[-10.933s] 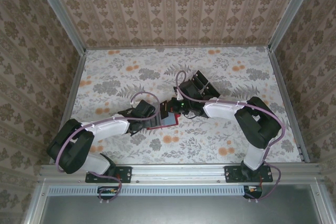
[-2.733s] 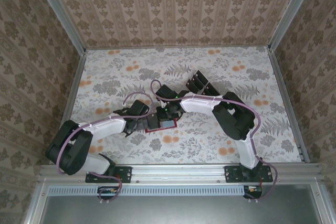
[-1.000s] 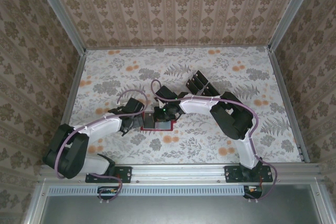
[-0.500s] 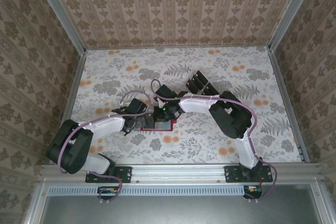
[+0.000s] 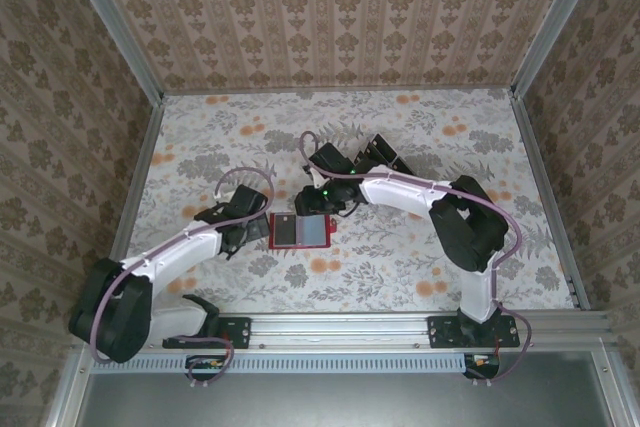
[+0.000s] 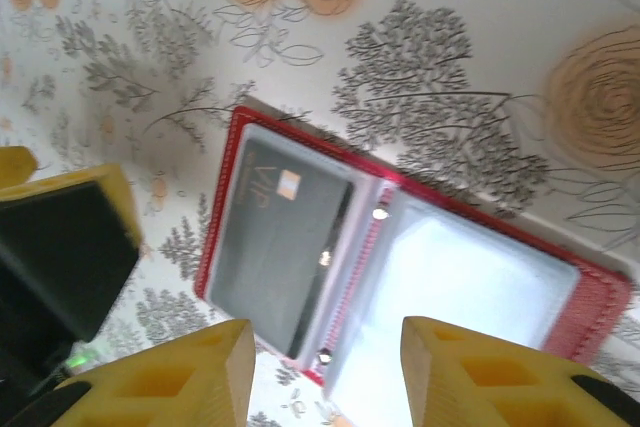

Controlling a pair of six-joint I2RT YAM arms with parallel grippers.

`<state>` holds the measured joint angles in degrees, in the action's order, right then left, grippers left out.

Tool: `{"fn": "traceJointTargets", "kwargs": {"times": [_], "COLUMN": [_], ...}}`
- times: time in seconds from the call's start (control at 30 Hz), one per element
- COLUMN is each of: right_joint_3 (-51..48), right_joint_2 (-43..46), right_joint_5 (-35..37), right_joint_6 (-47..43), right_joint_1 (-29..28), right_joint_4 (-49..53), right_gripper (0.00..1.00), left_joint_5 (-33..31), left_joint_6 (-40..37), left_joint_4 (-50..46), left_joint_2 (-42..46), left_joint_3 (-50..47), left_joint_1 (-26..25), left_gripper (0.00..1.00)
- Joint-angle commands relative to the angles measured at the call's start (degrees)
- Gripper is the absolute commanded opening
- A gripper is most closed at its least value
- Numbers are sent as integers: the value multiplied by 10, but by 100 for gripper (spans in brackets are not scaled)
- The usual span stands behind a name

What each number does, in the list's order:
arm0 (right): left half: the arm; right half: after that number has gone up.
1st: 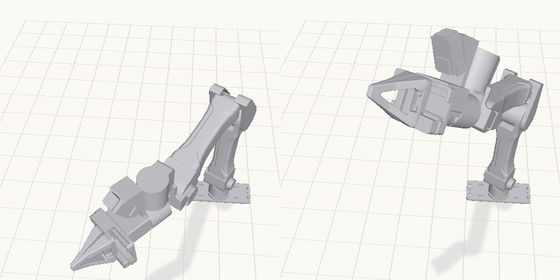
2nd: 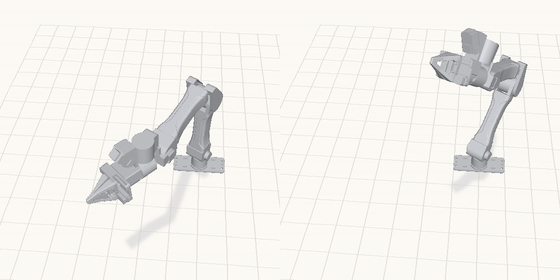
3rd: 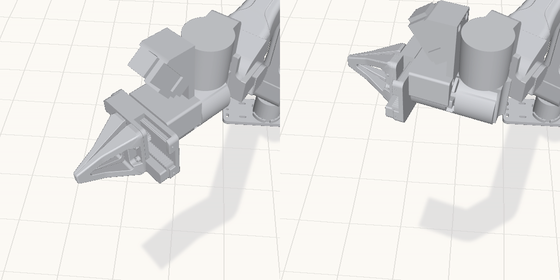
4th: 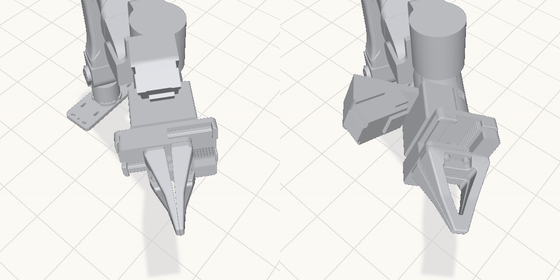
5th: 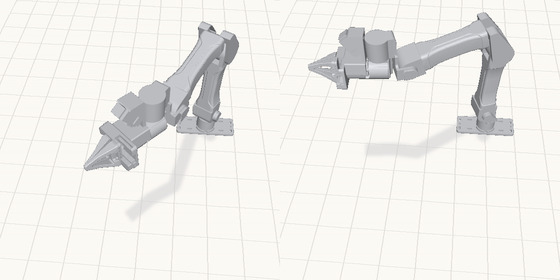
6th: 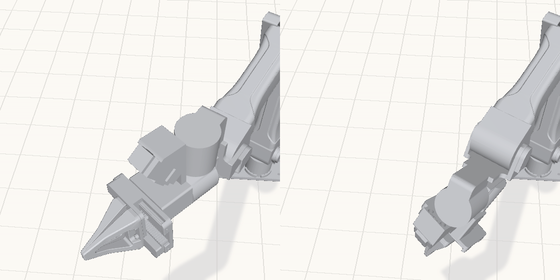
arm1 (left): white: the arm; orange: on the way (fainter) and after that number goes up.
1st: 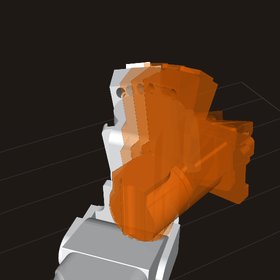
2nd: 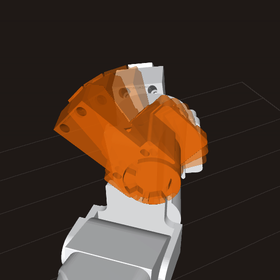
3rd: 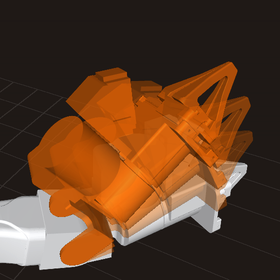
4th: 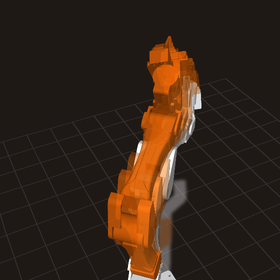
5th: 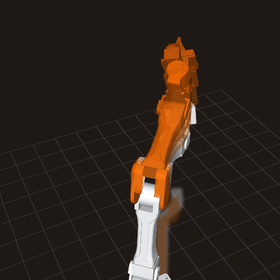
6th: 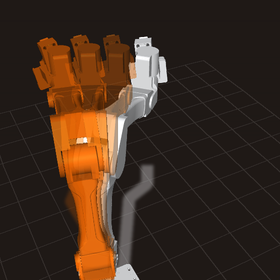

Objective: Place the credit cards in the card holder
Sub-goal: Insert the credit card into the card slot, then flip over the card slot in the card holder.

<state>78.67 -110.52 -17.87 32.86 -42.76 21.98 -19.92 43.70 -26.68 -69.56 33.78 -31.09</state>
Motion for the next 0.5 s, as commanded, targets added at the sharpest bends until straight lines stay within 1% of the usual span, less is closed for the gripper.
{"fn": "traceJointTargets", "kwargs": {"times": [0.0, 0.23, 0.47], "right_joint_3": [8, 18, 21], "right_joint_2": [-9, -36, -57], "right_joint_5": [32, 45, 35], "right_joint_6": [-34, -47, -47], "right_joint_1": [-1, -1, -2], "right_joint_4": [51, 57, 53], "right_gripper": [46, 48, 48], "left_joint_5": [14, 24, 25], "left_joint_6": [-15, -21, -15], "left_joint_4": [-13, -13, 4], "left_joint_2": [21, 19, 4], "left_joint_3": [10, 27, 27], "left_joint_1": [-4, -27, -51], "left_gripper": [100, 100, 100]}}
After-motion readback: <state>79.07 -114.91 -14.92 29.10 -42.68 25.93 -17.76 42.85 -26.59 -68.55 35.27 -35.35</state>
